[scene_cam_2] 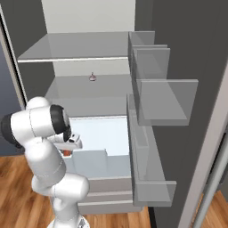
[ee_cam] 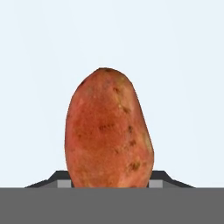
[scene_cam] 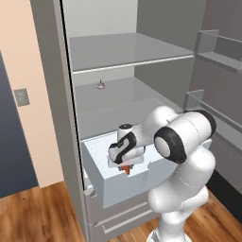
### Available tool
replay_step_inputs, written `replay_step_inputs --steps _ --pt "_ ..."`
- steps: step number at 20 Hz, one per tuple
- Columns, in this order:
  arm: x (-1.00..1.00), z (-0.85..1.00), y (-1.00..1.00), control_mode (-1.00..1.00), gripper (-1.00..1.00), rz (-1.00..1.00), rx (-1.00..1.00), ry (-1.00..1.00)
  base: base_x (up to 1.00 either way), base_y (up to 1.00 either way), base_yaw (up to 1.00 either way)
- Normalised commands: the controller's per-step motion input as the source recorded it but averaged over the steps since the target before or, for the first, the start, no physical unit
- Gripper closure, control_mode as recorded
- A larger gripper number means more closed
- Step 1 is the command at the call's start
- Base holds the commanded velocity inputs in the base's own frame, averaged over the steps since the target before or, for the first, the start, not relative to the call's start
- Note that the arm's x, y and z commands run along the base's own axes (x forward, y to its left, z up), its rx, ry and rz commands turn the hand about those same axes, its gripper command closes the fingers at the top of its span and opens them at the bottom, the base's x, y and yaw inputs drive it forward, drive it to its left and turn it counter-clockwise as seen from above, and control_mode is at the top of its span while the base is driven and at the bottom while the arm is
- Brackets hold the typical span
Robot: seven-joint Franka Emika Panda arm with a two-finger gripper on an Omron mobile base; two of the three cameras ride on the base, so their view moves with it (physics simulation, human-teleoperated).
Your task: Place the sweet potato and onion inside the fridge drawer. Close the drawer after placing the vegetables.
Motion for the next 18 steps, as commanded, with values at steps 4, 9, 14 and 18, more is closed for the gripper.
replay_step_inputs --steps 4,9,14,18 --pt "-0.50 -0.11 -0.08 -1.00 1.00 0.01 0.00 0.00 0.00 0.00 0.00" --pt "-0.57 -0.03 -0.19 -1.00 1.00 0.00 0.00 0.03 0.00 0.00 0.00" --pt "-0.57 0.00 -0.19 -1.00 1.00 0.00 0.00 0.08 0.00 0.00 0.00" --pt "-0.56 0.00 -0.19 -1.00 1.00 0.00 0.00 0.09 0.00 0.00 0.00"
